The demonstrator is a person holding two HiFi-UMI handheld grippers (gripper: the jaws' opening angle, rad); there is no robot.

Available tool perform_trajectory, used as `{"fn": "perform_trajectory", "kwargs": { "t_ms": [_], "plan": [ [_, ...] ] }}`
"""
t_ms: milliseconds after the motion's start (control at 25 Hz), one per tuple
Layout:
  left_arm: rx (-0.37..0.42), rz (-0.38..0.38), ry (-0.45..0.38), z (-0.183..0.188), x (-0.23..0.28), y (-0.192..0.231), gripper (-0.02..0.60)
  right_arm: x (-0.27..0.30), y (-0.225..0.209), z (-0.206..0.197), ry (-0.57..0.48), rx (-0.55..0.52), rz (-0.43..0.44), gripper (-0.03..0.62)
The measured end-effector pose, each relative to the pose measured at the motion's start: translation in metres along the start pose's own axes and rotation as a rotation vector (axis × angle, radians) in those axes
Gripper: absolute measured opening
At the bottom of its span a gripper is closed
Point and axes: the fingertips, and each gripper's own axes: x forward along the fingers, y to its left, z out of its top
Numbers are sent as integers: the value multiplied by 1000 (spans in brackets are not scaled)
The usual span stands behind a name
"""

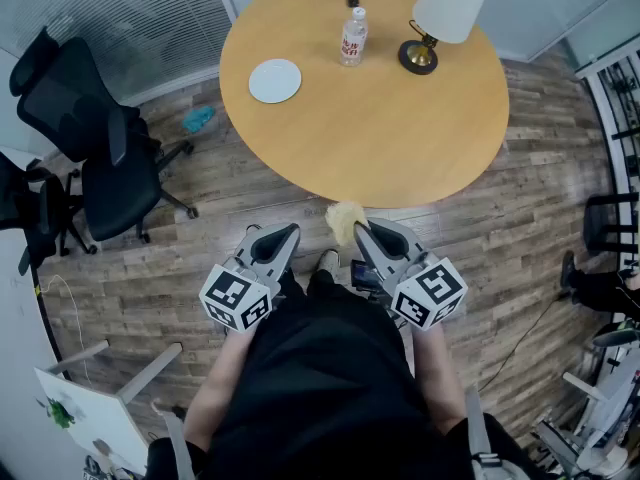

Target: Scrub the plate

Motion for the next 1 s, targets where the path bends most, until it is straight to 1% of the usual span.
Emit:
{"fn": "perform_trajectory", "kwargs": {
  "t_ms": [200, 400, 560, 720, 840, 1000],
  "plan": [
    [-14, 11, 1, -6, 0, -3, 11, 0, -4, -4, 1, 16, -4, 28],
    [-33, 27, 13, -8, 3, -2, 11, 6, -3, -10, 19, 50, 33, 29],
    [-57, 35, 22, -6, 4, 17, 11, 24, -2, -11, 35, 62, 43, 29],
    [-99, 18, 39, -3, 22, 45, 11, 47, -11, 1, 32, 60, 13, 29],
    [-92, -18, 40, 15, 46, 62, 11, 59, -23, 14, 28, 75, -16, 29],
    [-39, -62, 22, 53, 75, 88, 11, 85, -45, 38, 26, 73, -65, 29]
  ]
}}
